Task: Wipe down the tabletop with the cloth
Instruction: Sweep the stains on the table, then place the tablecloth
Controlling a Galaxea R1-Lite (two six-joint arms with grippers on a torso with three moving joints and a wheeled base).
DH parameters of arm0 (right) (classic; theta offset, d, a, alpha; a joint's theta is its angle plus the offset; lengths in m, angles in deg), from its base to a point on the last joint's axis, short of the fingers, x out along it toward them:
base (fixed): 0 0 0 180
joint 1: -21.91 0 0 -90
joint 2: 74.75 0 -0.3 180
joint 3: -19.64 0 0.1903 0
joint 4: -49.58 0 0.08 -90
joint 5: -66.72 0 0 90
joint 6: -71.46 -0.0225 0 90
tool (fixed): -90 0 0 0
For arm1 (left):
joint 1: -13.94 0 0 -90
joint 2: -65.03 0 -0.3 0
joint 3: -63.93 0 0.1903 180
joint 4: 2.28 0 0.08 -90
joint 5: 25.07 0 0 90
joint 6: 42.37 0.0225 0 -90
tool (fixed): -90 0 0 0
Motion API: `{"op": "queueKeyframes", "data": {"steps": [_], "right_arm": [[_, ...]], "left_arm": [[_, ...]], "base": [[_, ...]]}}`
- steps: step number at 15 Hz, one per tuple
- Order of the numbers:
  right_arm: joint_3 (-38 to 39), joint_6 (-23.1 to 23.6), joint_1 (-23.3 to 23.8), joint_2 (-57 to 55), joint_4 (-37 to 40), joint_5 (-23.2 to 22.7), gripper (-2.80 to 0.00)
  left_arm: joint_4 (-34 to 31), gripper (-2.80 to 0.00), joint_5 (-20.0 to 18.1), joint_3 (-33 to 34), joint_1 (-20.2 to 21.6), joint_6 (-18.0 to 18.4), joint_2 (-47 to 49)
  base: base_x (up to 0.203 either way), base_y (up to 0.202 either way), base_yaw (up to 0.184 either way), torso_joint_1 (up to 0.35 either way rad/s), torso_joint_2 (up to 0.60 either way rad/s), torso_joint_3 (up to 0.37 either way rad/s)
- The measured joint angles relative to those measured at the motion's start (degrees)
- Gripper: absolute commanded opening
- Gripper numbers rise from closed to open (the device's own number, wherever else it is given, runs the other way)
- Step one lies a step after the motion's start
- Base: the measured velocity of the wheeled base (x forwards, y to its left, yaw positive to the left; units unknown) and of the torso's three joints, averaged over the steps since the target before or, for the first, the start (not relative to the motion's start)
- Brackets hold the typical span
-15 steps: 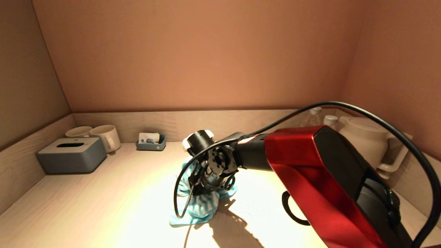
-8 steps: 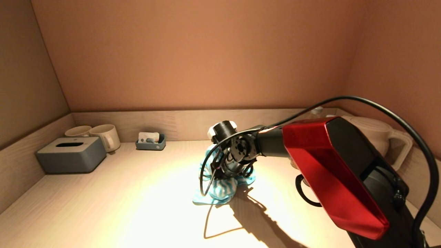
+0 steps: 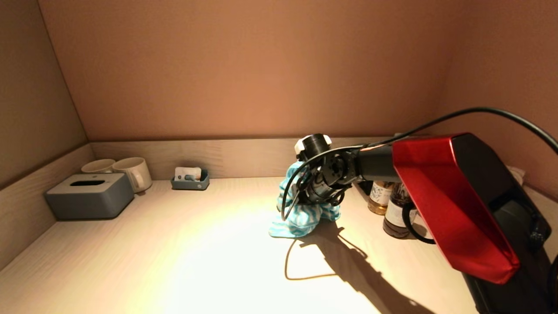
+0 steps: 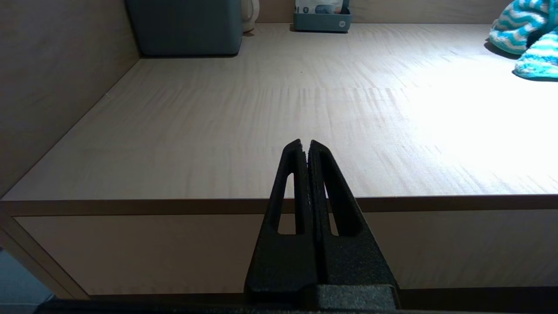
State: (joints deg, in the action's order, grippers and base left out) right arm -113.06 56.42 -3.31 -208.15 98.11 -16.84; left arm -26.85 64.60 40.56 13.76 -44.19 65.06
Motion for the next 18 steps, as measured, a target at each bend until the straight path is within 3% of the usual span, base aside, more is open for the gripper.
{"op": "queueKeyframes", "data": {"steps": [6,10,15,18], "right_arm": [[12.5,-0.1,1.0,10.1,-0.5,-0.7,-2.8],[16.7,0.5,1.1,16.2,-0.6,-0.8,-2.8],[28.2,2.3,1.5,38.1,-0.5,-0.4,-2.8],[33.5,3.7,4.5,48.7,-0.5,0.0,-2.8]], "left_arm": [[0.0,-2.8,0.0,0.0,0.0,0.0,0.0],[0.0,-2.8,0.0,0.0,0.0,0.0,0.0],[0.0,-2.8,0.0,0.0,0.0,0.0,0.0],[0.0,-2.8,0.0,0.0,0.0,0.0,0.0]], "base": [[0.0,0.0,0.0,0.0,0.0,0.0],[0.0,0.0,0.0,0.0,0.0,0.0],[0.0,0.0,0.0,0.0,0.0,0.0],[0.0,0.0,0.0,0.0,0.0,0.0]]}}
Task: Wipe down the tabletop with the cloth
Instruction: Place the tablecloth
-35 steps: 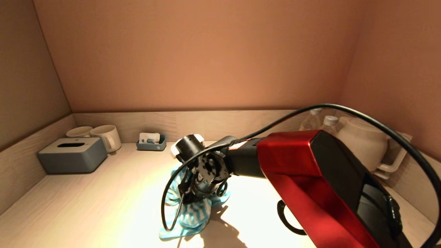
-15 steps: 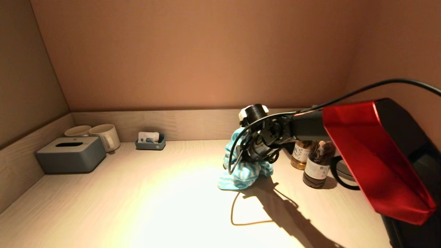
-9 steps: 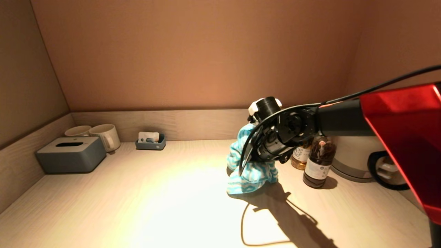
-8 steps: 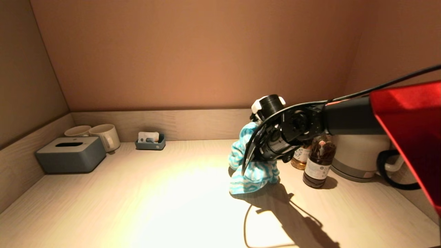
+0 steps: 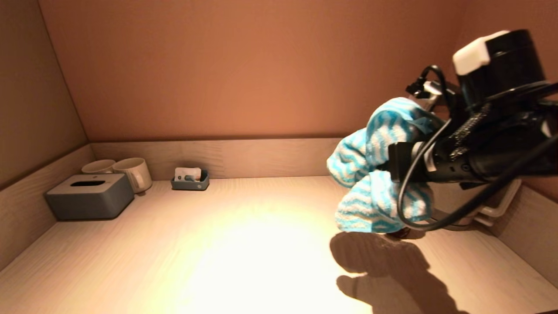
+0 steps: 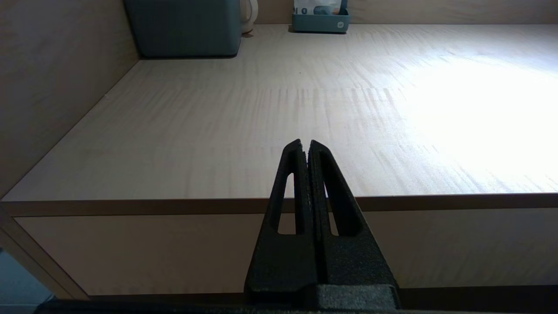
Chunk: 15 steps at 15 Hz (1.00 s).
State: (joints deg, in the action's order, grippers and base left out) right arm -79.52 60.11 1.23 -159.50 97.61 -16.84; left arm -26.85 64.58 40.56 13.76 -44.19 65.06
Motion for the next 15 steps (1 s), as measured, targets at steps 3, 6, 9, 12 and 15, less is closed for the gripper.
{"op": "queueKeyframes", "data": {"steps": [3,6,9,12,15], "right_arm": [[4.1,1.1,6.9,7.2,-0.2,-0.2,-2.8],[9.3,1.2,11.6,12.4,-0.5,-0.7,-2.8],[13.1,1.2,14.3,15.8,-0.9,-0.7,-2.8],[14.8,1.2,18.0,17.5,-0.9,-0.8,-2.8],[16.6,1.6,22.1,18.2,-1.4,-1.4,-2.8]], "left_arm": [[0.0,-2.8,0.0,0.0,0.0,0.0,0.0],[0.0,-2.8,0.0,0.0,0.0,0.0,0.0],[0.0,-2.8,0.0,0.0,0.0,0.0,0.0],[0.0,-2.8,0.0,0.0,0.0,0.0,0.0],[0.0,-2.8,0.0,0.0,0.0,0.0,0.0]], "base": [[0.0,0.0,0.0,0.0,0.0,0.0],[0.0,0.0,0.0,0.0,0.0,0.0],[0.0,0.0,0.0,0.0,0.0,0.0],[0.0,0.0,0.0,0.0,0.0,0.0],[0.0,0.0,0.0,0.0,0.0,0.0]]}}
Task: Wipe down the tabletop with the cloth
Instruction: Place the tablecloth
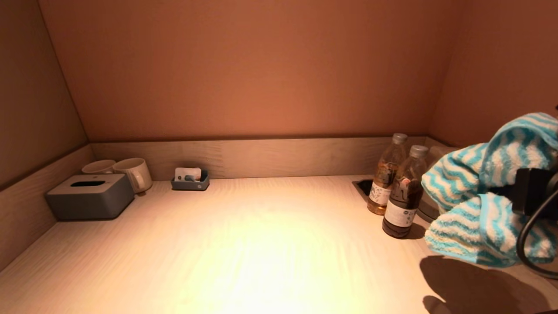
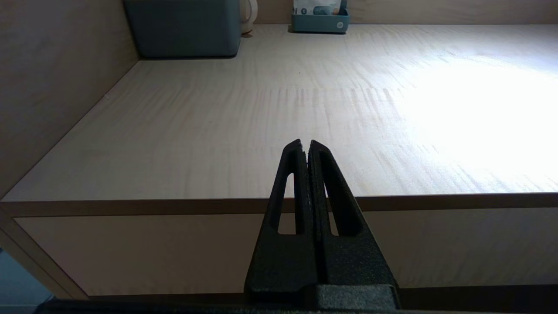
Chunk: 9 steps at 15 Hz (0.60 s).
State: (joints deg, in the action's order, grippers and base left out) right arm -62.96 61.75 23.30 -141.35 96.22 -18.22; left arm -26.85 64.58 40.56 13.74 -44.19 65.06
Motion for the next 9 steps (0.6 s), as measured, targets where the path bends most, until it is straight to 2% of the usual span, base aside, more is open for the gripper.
{"op": "queueKeyframes", "data": {"steps": [4,9], "right_arm": [[4.6,0.8,7.1,-0.8,-3.3,-1.5,-2.8],[7.9,1.5,10.7,-4.0,-5.9,-4.0,-2.8]], "left_arm": [[0.0,-2.8,0.0,0.0,0.0,0.0,0.0],[0.0,-2.8,0.0,0.0,0.0,0.0,0.0]], "base": [[0.0,0.0,0.0,0.0,0.0,0.0],[0.0,0.0,0.0,0.0,0.0,0.0]]}}
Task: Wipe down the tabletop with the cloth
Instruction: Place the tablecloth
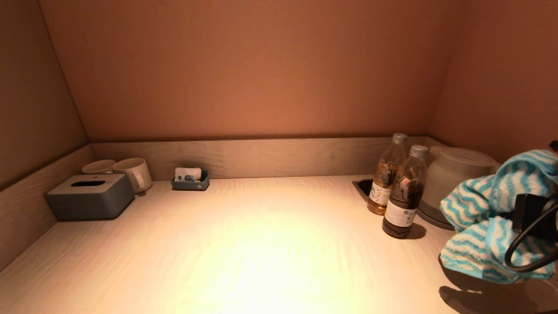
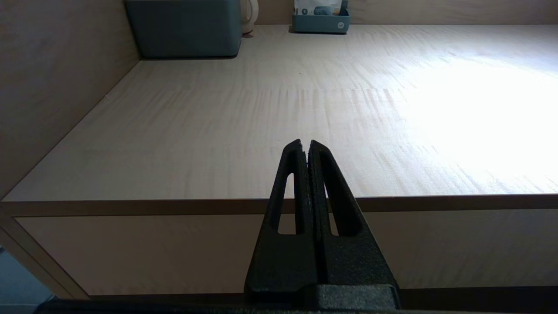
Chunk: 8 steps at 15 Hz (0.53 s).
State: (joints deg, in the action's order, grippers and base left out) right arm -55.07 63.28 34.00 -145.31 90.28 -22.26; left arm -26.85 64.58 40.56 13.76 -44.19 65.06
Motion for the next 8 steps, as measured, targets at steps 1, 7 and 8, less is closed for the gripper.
{"op": "queueKeyframes", "data": {"steps": [1,7,8], "right_arm": [[0.6,0.1,0.1,-0.6,-0.7,-0.7,-2.8],[2.5,0.1,5.7,-6.4,-3.2,-1.6,-2.8],[2.5,0.2,7.1,-7.9,-4.0,-1.7,-2.8]], "left_arm": [[0.0,-2.8,0.0,0.0,0.0,0.0,0.0],[0.0,-2.8,0.0,0.0,0.0,0.0,0.0],[0.0,-2.8,0.0,0.0,0.0,0.0,0.0]], "base": [[0.0,0.0,0.0,0.0,0.0,0.0],[0.0,0.0,0.0,0.0,0.0,0.0],[0.0,0.0,0.0,0.0,0.0,0.0]]}}
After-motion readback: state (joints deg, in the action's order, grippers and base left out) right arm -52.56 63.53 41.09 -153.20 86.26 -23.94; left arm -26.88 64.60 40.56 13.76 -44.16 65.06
